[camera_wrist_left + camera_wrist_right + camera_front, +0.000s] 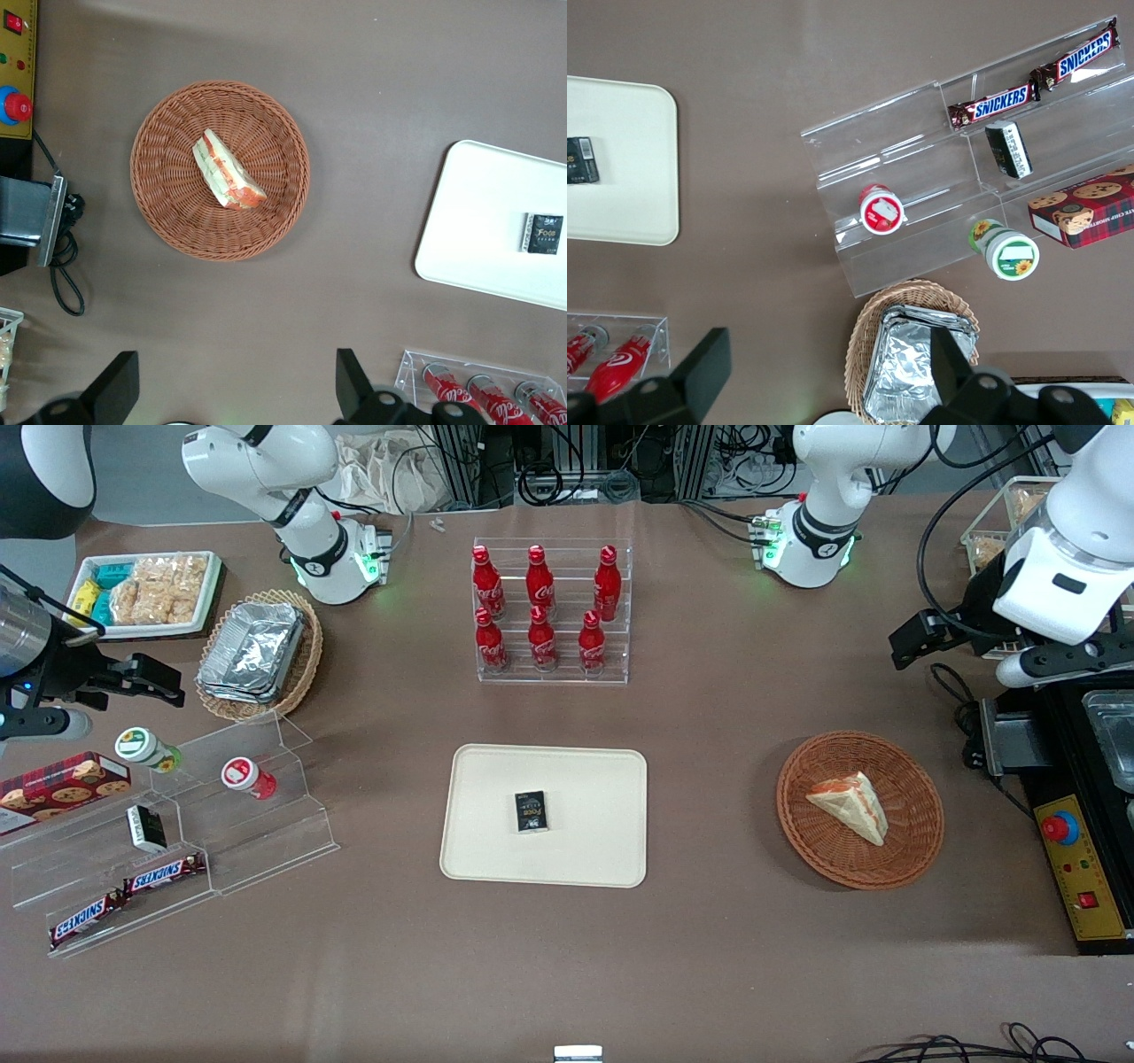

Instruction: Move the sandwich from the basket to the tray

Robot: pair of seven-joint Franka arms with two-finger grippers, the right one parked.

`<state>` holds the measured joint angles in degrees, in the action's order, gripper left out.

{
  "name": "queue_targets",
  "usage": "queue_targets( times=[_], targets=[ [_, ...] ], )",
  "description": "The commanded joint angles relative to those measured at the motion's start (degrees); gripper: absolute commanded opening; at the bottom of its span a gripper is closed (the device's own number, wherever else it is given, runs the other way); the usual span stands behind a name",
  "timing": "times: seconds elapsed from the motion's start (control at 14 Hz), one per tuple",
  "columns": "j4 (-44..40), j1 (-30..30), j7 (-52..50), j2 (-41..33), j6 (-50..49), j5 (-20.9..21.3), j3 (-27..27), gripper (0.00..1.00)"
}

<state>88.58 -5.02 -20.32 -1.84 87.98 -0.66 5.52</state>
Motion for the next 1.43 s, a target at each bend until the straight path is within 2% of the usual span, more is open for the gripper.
queue_targets(
  times=[0.0, 0.29, 0.5, 0.71, 1.0, 1.36],
  targets=[
    [-2.0, -1.0, 1.4, 0.9, -3.4, -0.2, -0.8, 1.0],
    [1.9, 1.1, -1.8, 5.2, 0.1, -0.3, -1.2, 1.0],
    [15.3, 2.2, -12.3, 5.6, 18.0, 0.0, -1.2, 1.0],
    [23.1, 2.5, -22.4, 10.1, 30.4, 0.0, -1.2, 1.0],
    [25.2, 2.7, -34.8, 19.5, 40.2, 0.2, -1.4, 1.0],
    [31.1, 2.6, -36.8, 22.6, 51.4, 0.3, -4.5, 0.98]
  ],
)
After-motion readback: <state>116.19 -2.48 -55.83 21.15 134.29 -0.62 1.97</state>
